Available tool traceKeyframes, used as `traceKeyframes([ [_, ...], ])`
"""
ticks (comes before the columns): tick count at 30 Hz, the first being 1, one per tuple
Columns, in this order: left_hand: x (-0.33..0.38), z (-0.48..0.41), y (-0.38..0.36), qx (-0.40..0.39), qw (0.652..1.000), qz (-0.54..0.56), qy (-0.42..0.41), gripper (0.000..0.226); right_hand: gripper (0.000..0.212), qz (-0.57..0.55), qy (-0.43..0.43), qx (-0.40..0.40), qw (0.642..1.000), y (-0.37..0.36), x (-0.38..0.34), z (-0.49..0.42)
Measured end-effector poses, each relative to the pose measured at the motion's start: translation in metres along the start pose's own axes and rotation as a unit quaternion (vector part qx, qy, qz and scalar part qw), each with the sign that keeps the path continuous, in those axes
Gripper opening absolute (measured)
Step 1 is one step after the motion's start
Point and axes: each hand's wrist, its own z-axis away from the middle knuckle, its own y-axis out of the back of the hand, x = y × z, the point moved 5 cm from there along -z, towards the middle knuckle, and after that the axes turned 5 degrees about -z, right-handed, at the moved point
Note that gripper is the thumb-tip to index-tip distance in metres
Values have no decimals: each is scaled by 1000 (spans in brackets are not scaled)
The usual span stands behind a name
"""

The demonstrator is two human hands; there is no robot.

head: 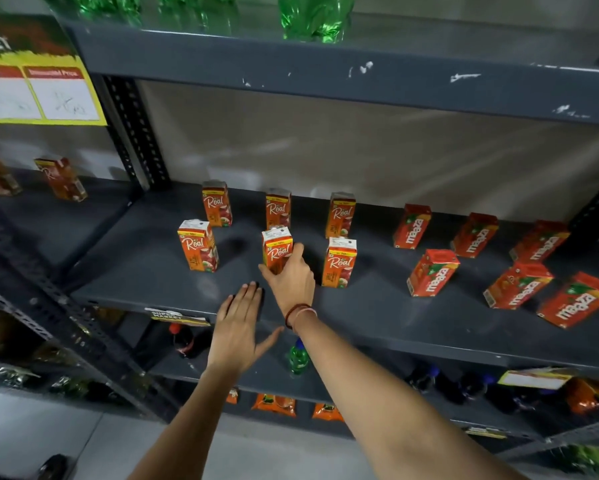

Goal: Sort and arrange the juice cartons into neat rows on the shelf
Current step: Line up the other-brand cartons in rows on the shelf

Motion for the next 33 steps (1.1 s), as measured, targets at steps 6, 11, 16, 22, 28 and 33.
traceKeyframes([
  [6, 1, 1, 6, 81, 992, 89, 42, 89, 61, -60, 12, 20, 998, 19, 24, 34],
  [11, 20, -20, 6, 133, 951, 172, 218, 67, 54, -29, -12, 204, 979, 65, 63, 63],
  [16, 43, -57, 11, 156, 902, 247, 318, 68, 88, 1, -86, 160, 983, 78, 75, 29],
  [22, 39, -71, 7, 166, 879, 226, 384, 66, 67, 67, -90, 142, 983, 67, 73, 12],
  [28, 22, -71, 9, 171, 900, 209, 343, 49, 49, 81, -74, 139, 984, 63, 75, 6],
  [33, 14, -66, 14, 162, 915, 197, 312, 45, 50, 84, -81, 128, 985, 59, 75, -1],
])
